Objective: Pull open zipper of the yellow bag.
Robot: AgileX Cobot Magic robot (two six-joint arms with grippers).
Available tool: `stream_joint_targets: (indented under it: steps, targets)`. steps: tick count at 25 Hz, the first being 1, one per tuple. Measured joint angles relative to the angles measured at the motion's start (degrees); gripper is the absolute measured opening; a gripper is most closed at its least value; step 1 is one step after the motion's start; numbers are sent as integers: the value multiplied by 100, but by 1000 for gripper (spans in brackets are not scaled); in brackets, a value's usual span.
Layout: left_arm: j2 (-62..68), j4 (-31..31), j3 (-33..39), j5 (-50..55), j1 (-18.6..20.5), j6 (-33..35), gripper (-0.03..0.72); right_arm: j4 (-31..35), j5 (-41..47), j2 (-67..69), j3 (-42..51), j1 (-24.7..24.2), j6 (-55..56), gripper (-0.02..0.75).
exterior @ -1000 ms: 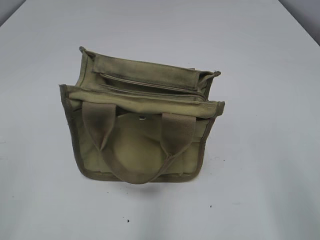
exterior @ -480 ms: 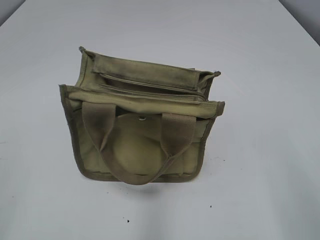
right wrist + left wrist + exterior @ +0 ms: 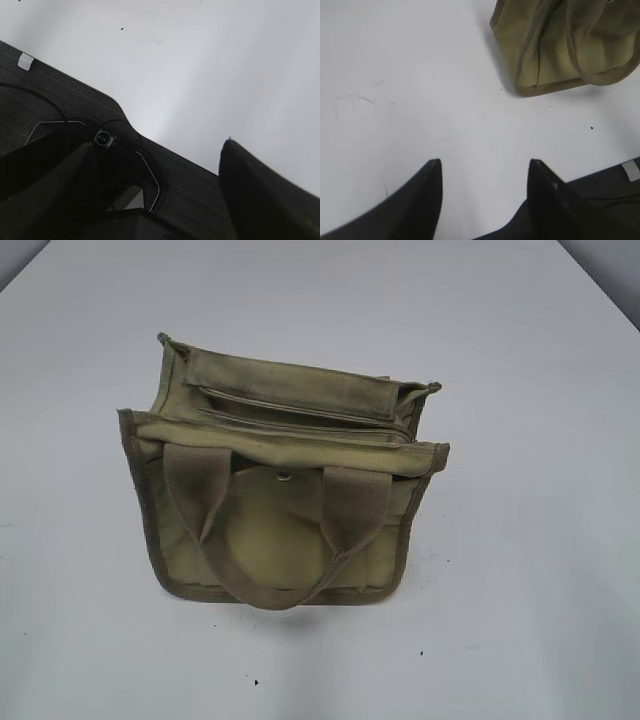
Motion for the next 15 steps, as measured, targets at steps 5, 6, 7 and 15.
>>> stream_joint_targets:
  steps: [5,6,7,15]
  targets:
    - [0,0,0,0,0,0,422,0,-6,0,0,0,0,582]
    - [0,0,0,0,0,0,422,0,-6,0,0,0,0,582]
    - [0,0,0,0,0,0,422,6,-6,0,0,0,0,582]
    - [-81,0,0,0,248,0,422,157,-10,-272,0,-614,5,582]
